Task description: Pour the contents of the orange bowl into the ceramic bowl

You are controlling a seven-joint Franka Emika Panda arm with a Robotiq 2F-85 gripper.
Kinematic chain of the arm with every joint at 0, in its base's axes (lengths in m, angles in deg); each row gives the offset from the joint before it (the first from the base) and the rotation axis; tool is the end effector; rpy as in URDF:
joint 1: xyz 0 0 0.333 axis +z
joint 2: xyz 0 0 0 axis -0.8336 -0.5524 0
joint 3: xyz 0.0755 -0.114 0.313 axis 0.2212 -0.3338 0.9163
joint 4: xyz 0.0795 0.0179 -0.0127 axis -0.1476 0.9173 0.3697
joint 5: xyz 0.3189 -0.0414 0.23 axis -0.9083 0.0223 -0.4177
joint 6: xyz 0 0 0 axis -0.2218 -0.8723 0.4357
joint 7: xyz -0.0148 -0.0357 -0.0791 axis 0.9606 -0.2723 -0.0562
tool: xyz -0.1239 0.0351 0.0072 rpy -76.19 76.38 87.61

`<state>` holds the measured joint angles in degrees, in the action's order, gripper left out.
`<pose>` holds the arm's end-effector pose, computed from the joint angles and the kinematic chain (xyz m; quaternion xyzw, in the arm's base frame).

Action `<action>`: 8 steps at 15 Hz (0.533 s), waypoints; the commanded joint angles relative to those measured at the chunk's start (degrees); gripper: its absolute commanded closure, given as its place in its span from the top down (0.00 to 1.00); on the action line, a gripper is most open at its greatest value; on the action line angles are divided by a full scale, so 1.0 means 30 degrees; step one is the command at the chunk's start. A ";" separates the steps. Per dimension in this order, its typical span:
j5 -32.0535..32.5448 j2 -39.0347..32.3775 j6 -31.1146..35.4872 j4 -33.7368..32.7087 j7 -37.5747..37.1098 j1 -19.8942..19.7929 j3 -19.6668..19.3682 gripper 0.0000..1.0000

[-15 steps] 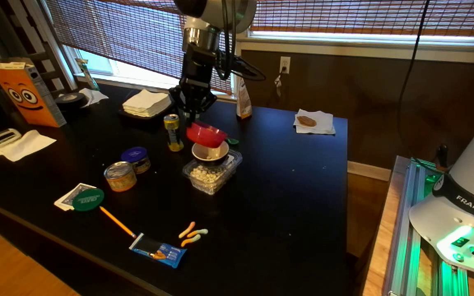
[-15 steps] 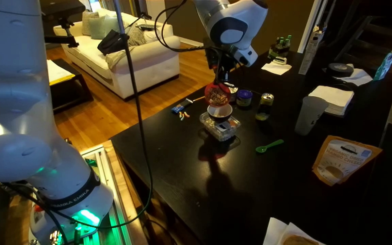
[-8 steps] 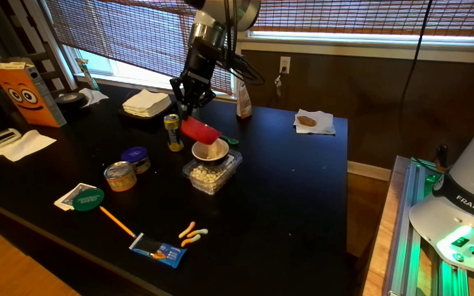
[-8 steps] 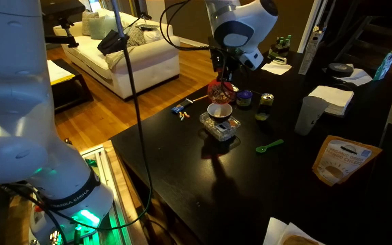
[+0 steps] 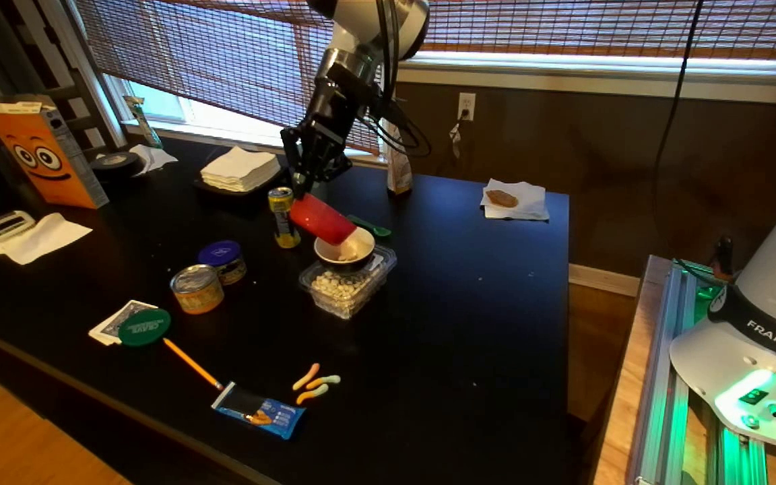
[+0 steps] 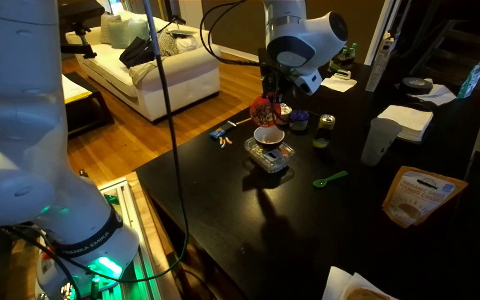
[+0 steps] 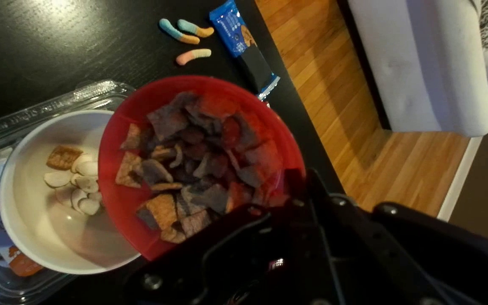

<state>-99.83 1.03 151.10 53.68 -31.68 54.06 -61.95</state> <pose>0.6314 0.0801 0.3083 -0.9233 0.1467 0.0701 0.3479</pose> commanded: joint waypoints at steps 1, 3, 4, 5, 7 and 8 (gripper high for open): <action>-0.1704 -0.0355 -0.1658 -0.0440 0.1393 -0.0729 -0.0018 0.01; -0.2355 -0.0523 -0.2330 -0.0442 0.1943 -0.0981 -0.0213 0.01; -0.2650 -0.0644 -0.2713 -0.0470 0.2221 -0.1133 -0.0314 0.01; -0.2774 -0.0788 -0.3111 -0.0543 0.2397 -0.1251 -0.0415 0.01; -0.3179 -0.1070 -0.3772 -0.0634 0.2782 -0.1432 -0.0600 0.01; -0.3307 -0.1197 -0.4112 -0.0691 0.3003 -0.1522 -0.0667 0.01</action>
<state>-106.88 -0.74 142.72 53.54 -25.02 50.38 -63.36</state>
